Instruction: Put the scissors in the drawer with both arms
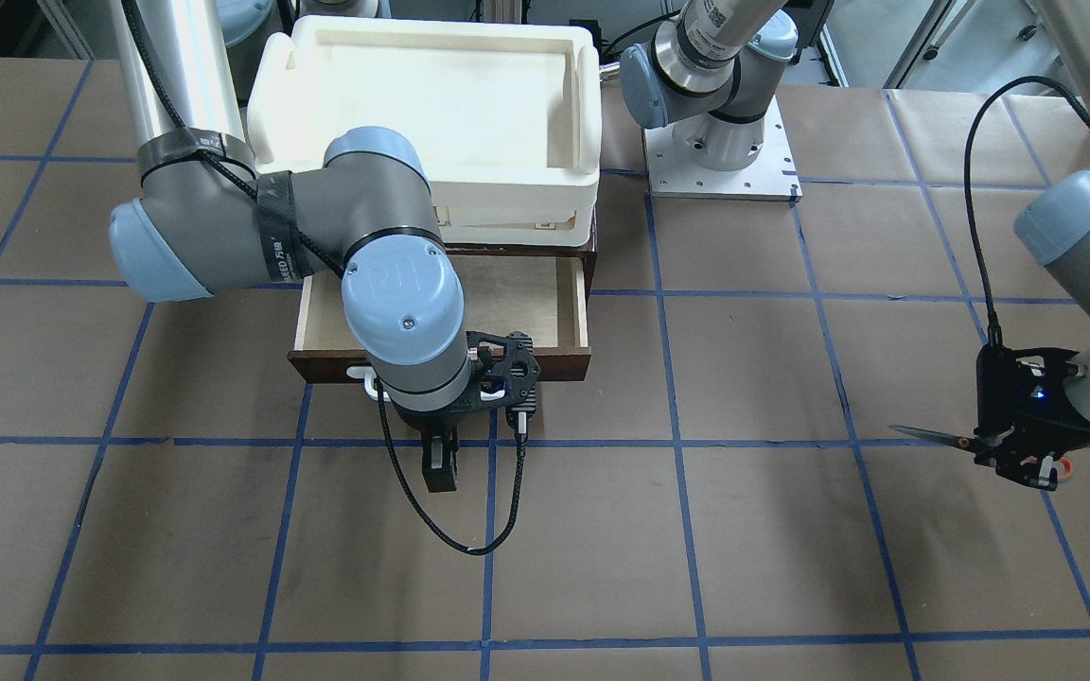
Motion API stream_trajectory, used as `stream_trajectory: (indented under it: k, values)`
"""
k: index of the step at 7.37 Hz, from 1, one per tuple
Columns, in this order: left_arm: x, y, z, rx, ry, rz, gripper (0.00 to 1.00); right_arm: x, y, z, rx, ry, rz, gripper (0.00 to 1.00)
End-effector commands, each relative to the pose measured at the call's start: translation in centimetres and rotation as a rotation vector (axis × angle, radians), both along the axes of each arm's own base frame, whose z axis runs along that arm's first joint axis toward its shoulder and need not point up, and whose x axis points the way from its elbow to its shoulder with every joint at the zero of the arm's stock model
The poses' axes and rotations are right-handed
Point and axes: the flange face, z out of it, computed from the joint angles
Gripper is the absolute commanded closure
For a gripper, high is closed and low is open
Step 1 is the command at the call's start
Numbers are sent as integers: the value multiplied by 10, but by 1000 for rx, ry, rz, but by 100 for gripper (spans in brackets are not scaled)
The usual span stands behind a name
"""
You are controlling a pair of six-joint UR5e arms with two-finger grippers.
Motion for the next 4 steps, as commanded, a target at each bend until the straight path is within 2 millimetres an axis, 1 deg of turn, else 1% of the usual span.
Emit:
stream_trajectory:
  k: [1,2,4]
  values:
    - [0,0,-1,1,0,-1,100,-11,-15,12,-36,-13,-10,0]
    - [0,0,-1,1,0,-1,100,-11,-19,1,-25,-9,-10,0]
    - [0,0,0,0,-1,-1,100,-10,-26,-5,-46,-14,-4,0]
